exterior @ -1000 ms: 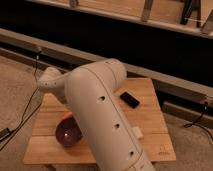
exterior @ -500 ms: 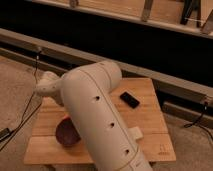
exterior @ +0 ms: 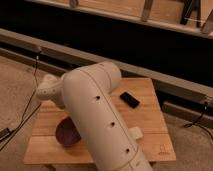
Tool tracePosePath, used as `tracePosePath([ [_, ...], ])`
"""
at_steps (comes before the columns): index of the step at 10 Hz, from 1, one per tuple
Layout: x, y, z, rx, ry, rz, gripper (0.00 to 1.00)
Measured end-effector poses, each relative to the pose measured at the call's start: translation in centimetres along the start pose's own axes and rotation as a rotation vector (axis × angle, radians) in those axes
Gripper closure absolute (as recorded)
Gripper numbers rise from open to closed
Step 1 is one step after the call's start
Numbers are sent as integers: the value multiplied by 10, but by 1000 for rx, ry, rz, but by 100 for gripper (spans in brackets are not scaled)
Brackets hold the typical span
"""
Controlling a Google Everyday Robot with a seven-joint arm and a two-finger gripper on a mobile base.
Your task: Place the pepper on the white sponge
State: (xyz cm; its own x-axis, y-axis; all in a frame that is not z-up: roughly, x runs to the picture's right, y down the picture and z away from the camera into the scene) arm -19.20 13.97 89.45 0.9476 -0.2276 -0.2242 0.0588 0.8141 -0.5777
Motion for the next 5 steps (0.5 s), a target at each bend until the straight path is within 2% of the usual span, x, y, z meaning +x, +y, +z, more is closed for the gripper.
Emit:
tracePosePath([
  [5, 0, 0, 8, -18, -8, 24, 35],
])
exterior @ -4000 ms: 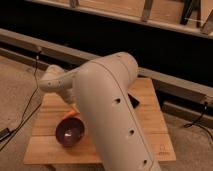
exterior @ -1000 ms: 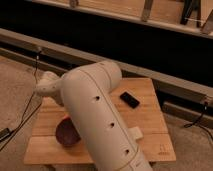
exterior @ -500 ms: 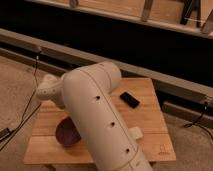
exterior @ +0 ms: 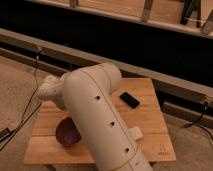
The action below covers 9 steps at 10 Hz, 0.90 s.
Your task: Place the pepper on the white sponge
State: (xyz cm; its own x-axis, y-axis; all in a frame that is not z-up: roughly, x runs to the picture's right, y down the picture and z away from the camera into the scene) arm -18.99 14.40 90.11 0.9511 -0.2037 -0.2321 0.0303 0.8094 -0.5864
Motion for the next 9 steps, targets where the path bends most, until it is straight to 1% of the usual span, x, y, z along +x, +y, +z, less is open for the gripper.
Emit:
tracePosePath([
  [3, 3, 0, 4, -19, 10, -9, 36],
  [4, 4, 1, 6, -28, 14, -15, 41],
  [5, 4, 3, 7, -36, 17, -19, 42],
  [6, 4, 4, 8, -41, 20, -23, 48],
  [9, 3, 5, 9, -50, 14, -17, 78],
])
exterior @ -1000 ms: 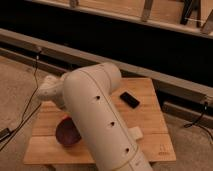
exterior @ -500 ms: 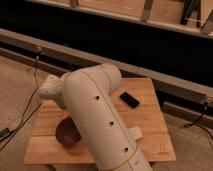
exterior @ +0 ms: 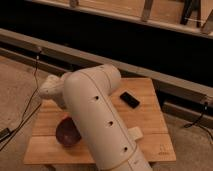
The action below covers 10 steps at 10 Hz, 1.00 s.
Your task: Place the pepper on the white sponge
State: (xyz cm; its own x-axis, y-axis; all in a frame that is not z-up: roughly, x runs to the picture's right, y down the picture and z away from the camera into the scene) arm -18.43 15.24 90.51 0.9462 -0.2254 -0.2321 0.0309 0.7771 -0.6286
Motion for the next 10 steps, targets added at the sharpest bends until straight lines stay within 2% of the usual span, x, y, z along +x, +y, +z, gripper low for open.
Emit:
tracePosePath([
  [2, 7, -1, 1, -2, 12, 18, 97],
  [3, 9, -1, 1, -2, 16, 24, 100],
  [5, 18, -3, -2, 3, 27, 56, 100],
  [8, 26, -11, -21, 27, 38, 110, 100],
  [10, 34, -16, -39, 44, 35, 179, 100],
])
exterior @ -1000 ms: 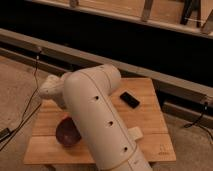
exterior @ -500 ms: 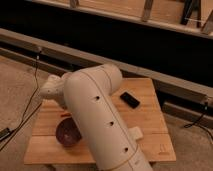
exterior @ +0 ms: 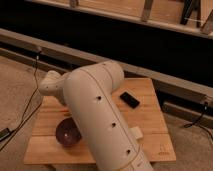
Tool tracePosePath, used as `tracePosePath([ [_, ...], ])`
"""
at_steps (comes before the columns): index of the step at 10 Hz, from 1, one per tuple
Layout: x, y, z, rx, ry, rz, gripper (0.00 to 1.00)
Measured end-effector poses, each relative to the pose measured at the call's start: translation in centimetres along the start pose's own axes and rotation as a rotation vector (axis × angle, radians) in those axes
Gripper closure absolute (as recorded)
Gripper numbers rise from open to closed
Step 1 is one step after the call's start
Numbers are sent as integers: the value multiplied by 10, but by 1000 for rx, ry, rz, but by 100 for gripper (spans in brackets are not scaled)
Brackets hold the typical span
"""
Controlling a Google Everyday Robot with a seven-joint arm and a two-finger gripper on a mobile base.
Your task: Place the pepper on the white sponge
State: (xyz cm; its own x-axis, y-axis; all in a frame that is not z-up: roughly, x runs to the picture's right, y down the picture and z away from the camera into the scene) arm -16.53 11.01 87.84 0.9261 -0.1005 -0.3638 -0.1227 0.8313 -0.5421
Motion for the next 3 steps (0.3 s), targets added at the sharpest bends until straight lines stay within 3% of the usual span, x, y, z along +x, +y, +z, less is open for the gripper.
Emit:
tracePosePath([
  [3, 24, -4, -24, -20, -26, 180, 100],
])
